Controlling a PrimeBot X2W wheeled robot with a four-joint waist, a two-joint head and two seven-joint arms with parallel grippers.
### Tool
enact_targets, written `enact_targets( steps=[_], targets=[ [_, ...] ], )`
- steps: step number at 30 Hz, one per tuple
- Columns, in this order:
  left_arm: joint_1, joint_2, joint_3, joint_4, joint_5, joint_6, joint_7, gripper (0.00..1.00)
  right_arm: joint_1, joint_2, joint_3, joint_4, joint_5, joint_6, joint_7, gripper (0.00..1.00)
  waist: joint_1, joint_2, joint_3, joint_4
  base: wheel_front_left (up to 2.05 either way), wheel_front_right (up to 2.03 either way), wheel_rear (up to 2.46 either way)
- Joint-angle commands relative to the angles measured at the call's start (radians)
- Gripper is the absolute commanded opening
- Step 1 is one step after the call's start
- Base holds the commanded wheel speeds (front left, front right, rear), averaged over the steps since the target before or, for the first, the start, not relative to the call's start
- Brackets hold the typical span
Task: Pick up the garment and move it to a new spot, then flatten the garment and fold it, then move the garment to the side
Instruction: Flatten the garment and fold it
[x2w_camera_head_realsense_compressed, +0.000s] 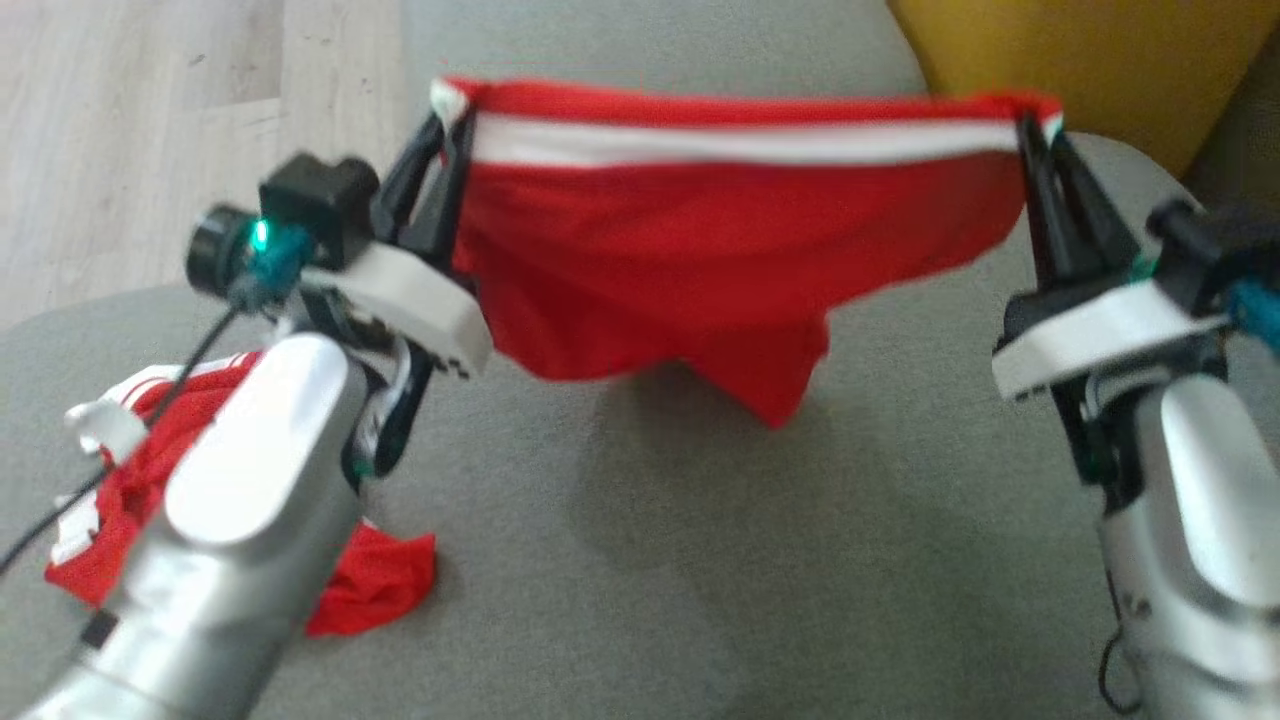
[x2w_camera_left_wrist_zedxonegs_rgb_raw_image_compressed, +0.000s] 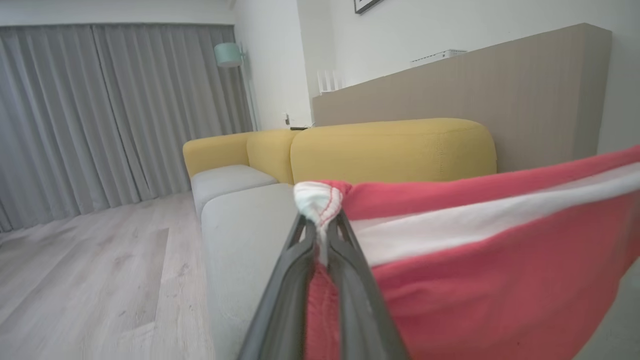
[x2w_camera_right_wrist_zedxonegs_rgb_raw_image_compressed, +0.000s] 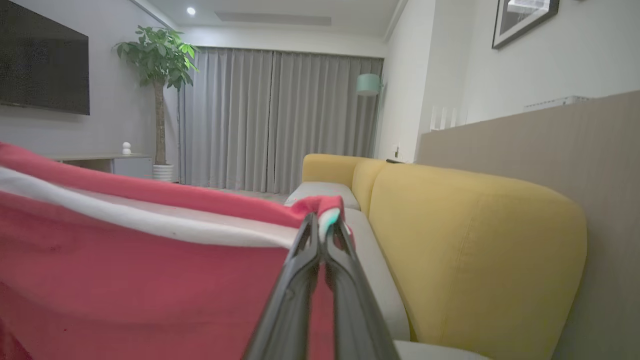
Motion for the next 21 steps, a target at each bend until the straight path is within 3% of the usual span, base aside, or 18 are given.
enact_targets(
  steps=[1,6,12,16,21],
  targets=[
    [-0.044,0.029,0.043,-0.036,-0.008,0.009,0.004,0.00,-0.031,0.009,0.006,-0.037,-0.008,-0.001,0.005,0.00,0.0001,-0.0001,-0.002,0.005,0.00,0.00,0.00],
    [-0.003,0.039,0.041,-0.105,-0.019,0.030,0.026,0.00,0.010,0.021,-0.002,-0.068,-0.016,-0.001,0.028,0.00,0.0001,-0.0001,0.007,0.013,0.00,0.00,0.00],
    [-0.027,0.044,0.071,-0.126,-0.050,0.044,0.055,0.00,-0.047,0.021,-0.005,-0.053,-0.017,-0.001,0.069,0.00,0.0001,-0.0001,0.058,0.003,0.00,0.00,0.00],
    [-0.121,0.057,0.087,-0.067,-0.066,0.020,0.104,0.00,-0.174,0.024,0.010,0.020,0.006,-0.001,0.106,0.00,0.0001,-0.0001,0.157,-0.015,0.00,0.00,0.00],
    [-0.349,0.067,0.101,0.076,-0.042,-0.031,0.127,0.00,-0.452,0.050,-0.018,0.209,0.063,-0.001,0.097,0.00,0.0001,-0.0001,0.316,-0.019,0.00,0.00,0.00]
  ],
)
